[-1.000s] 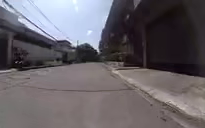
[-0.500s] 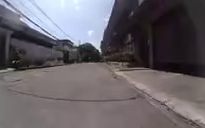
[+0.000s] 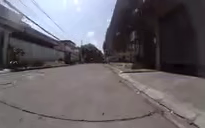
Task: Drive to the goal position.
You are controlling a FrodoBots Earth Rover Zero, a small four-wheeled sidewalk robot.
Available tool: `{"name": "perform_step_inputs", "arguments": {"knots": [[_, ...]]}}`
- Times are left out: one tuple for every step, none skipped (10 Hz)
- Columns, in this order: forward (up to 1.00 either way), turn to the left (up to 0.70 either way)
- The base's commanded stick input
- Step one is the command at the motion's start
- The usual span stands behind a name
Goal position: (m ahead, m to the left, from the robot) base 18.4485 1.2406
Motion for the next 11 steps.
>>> {"name": "perform_step_inputs", "arguments": {"knots": [[1.00,0.00],[1.00,0.00],[1.00,0.00],[1.00,0.00],[1.00,0.00],[1.00,0.00],[1.00,0.00],[1.00,0.00],[1.00,0.00],[1.00,0.00],[1.00,0.00]]}}
